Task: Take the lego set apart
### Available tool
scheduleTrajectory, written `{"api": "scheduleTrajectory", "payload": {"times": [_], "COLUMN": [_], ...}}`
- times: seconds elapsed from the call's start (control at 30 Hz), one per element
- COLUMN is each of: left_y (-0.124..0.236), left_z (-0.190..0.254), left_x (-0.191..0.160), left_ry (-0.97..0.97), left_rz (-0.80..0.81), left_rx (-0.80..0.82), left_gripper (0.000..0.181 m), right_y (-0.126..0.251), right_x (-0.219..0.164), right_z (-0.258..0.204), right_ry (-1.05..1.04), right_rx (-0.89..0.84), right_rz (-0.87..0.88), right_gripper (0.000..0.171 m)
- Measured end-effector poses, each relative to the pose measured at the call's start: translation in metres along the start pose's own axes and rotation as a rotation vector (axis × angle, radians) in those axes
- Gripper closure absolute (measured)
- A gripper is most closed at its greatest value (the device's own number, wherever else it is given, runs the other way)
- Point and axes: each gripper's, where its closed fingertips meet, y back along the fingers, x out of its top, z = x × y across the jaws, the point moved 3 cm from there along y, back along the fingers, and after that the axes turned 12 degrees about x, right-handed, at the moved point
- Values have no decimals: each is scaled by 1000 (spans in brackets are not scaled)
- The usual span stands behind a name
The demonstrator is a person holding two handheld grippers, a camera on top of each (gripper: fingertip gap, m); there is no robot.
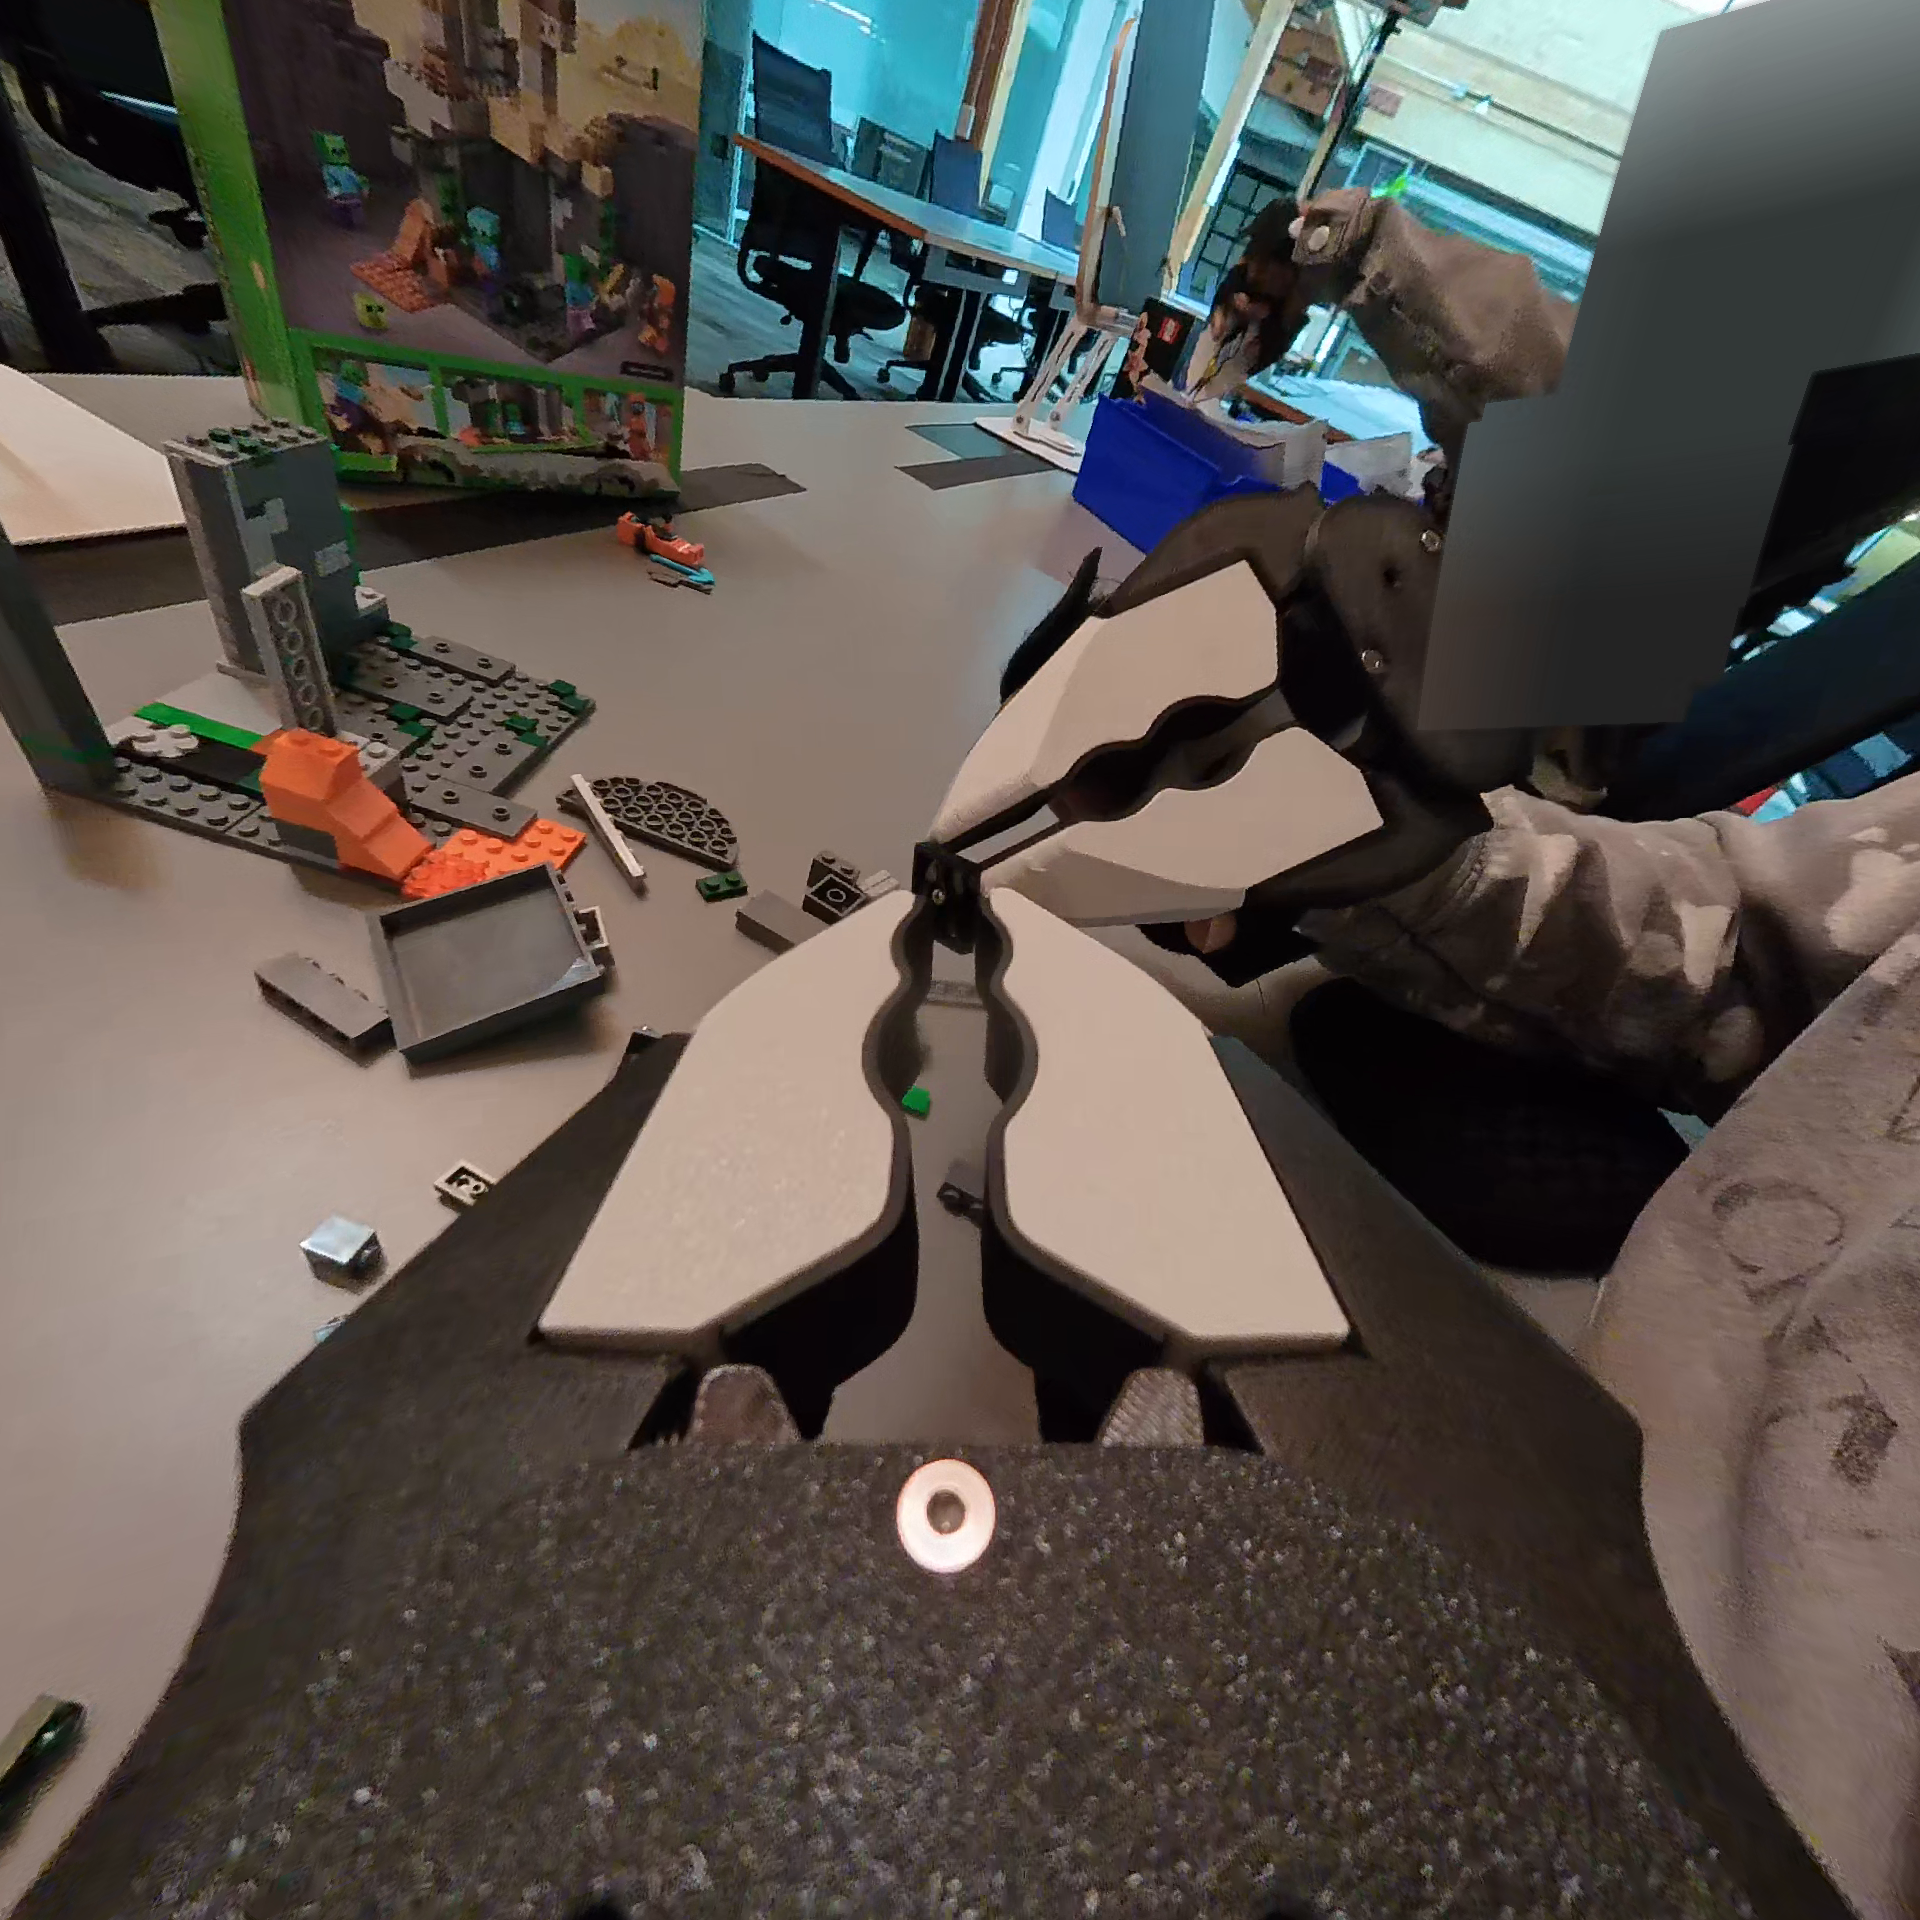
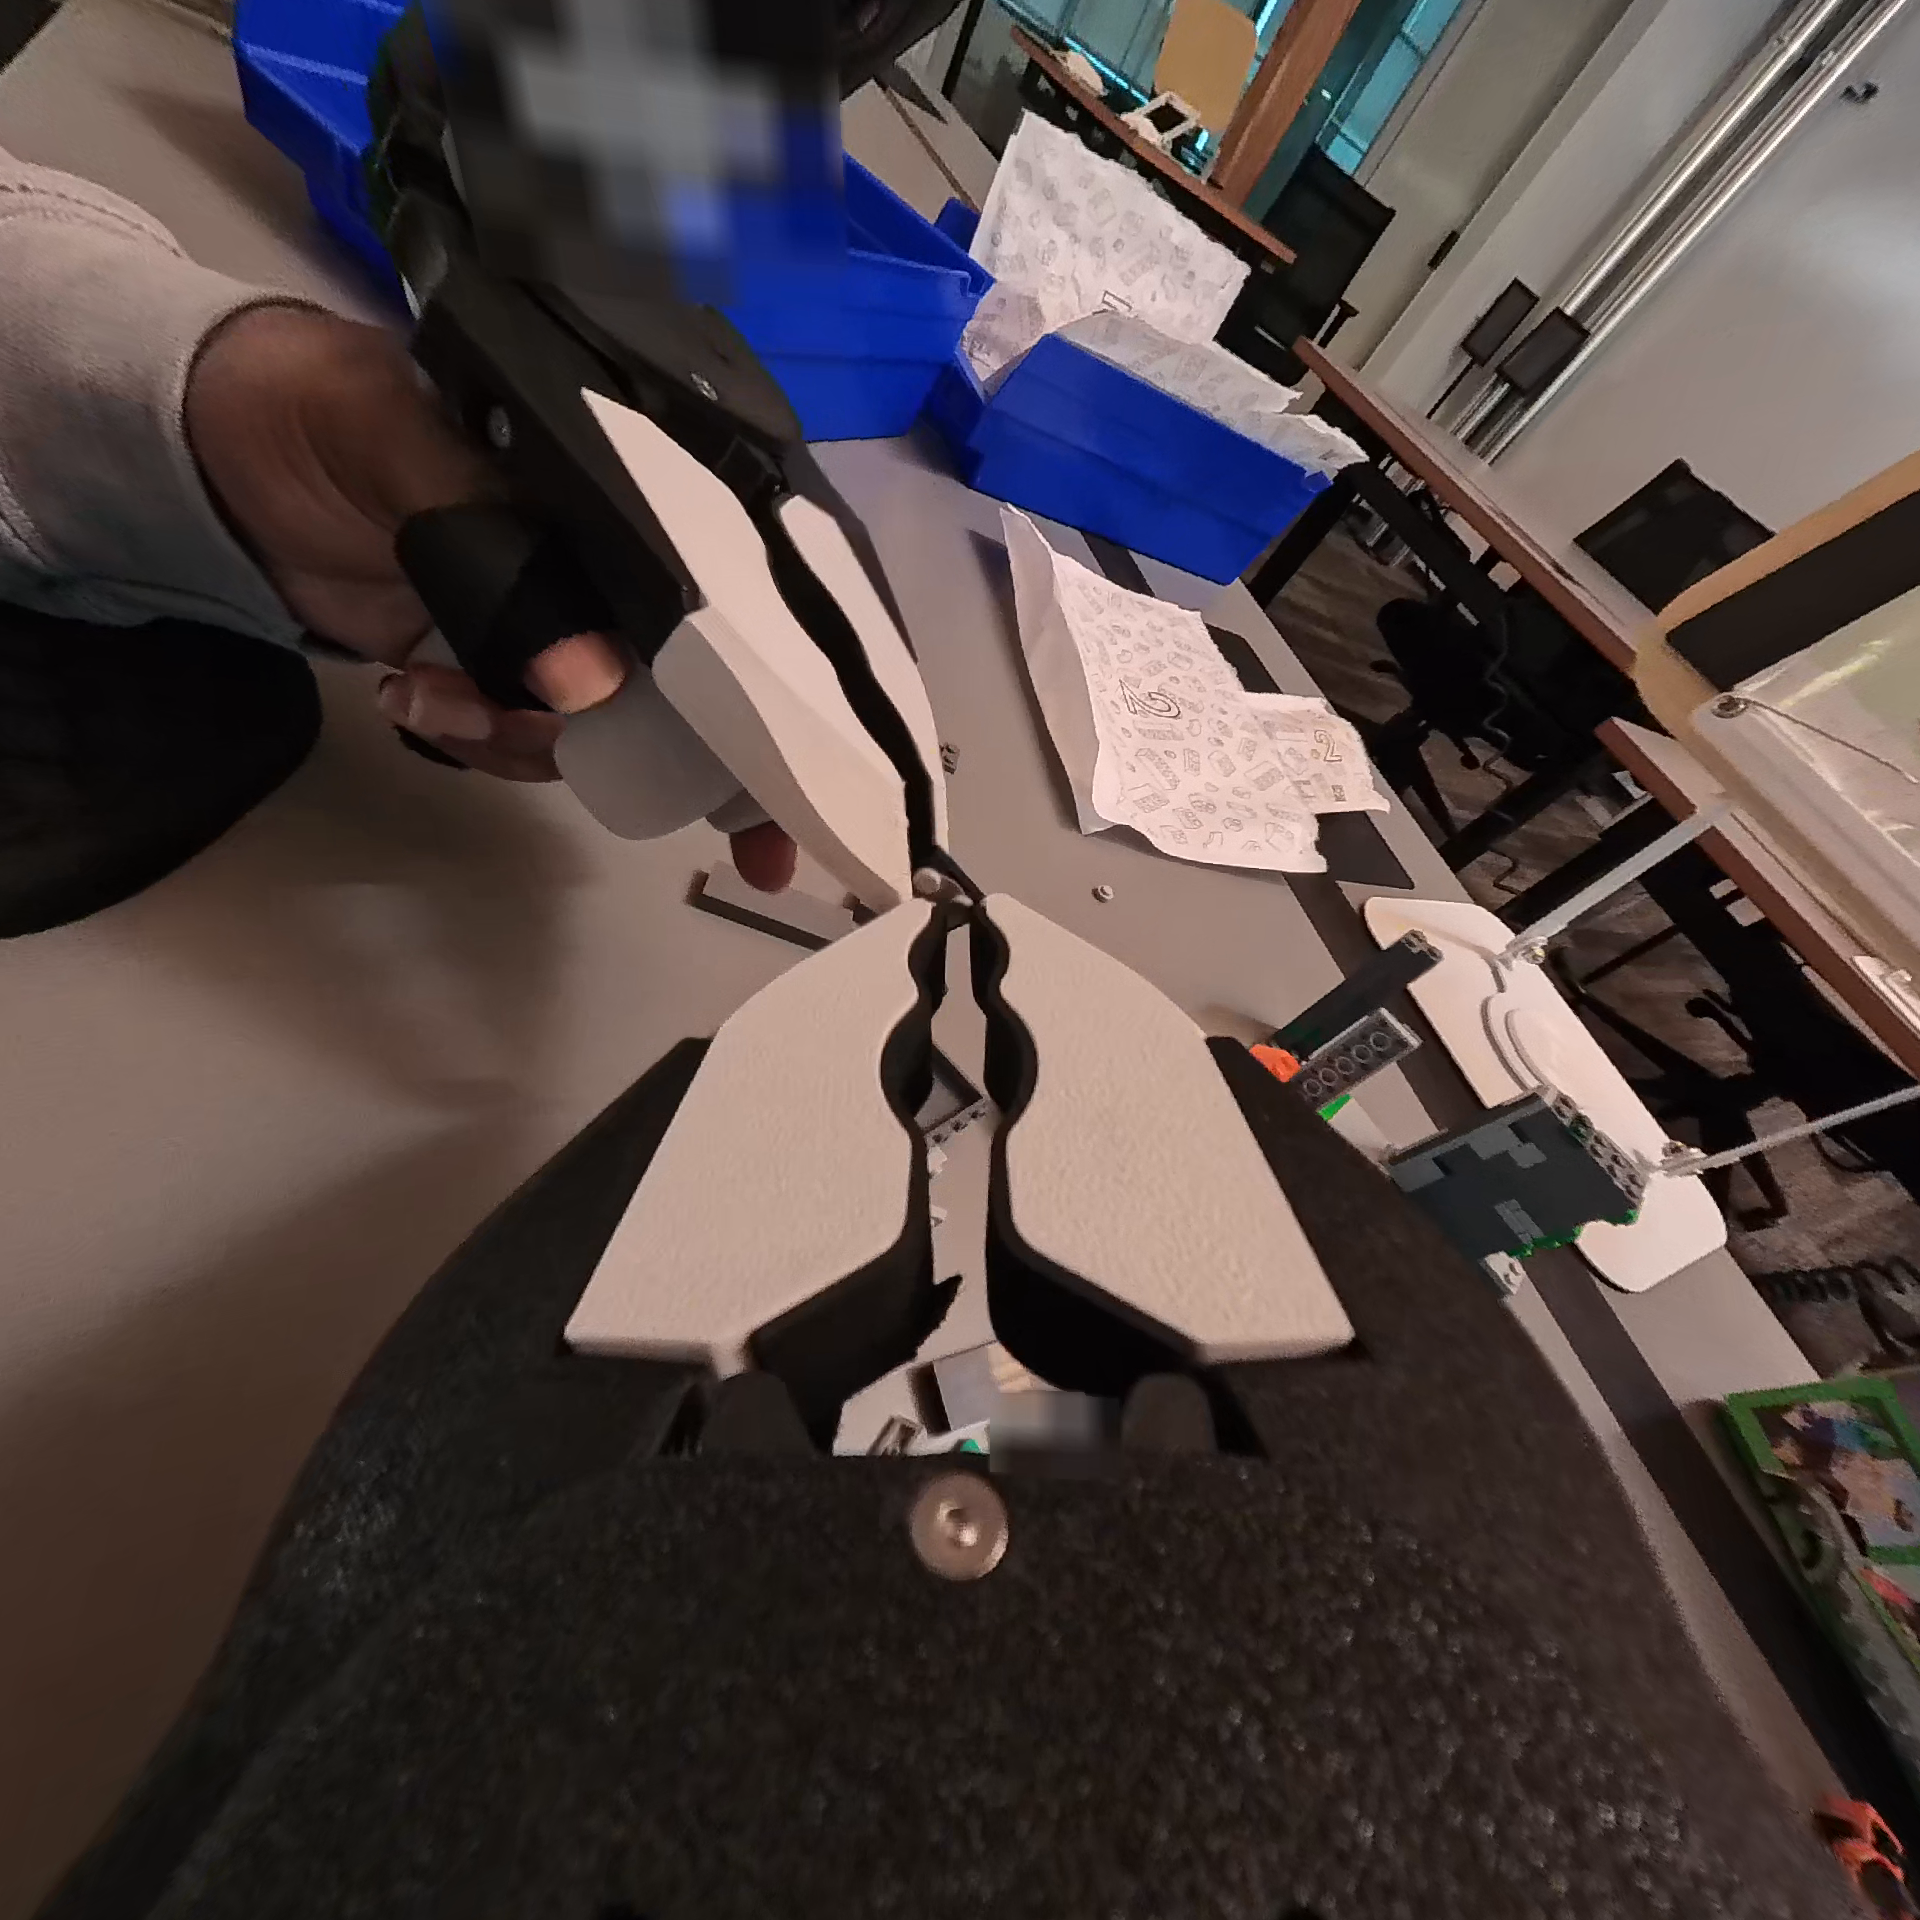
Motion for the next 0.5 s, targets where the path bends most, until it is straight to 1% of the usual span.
{"api": "scheduleTrajectory", "payload": {"times": [0.27, 0.5], "left_y": [0, -3], "left_z": [3, 3], "left_x": [-8, -22], "left_ry": [-69, -289], "left_rz": [-49, -163], "left_rx": [-12, 87], "left_gripper": [173, 174], "right_y": [-1, -6], "right_x": [-4, -15], "right_z": [-7, -15], "right_ry": [42, 108], "right_rx": [43, 55], "right_rz": [-25, -89], "right_gripper": [167, 168]}}
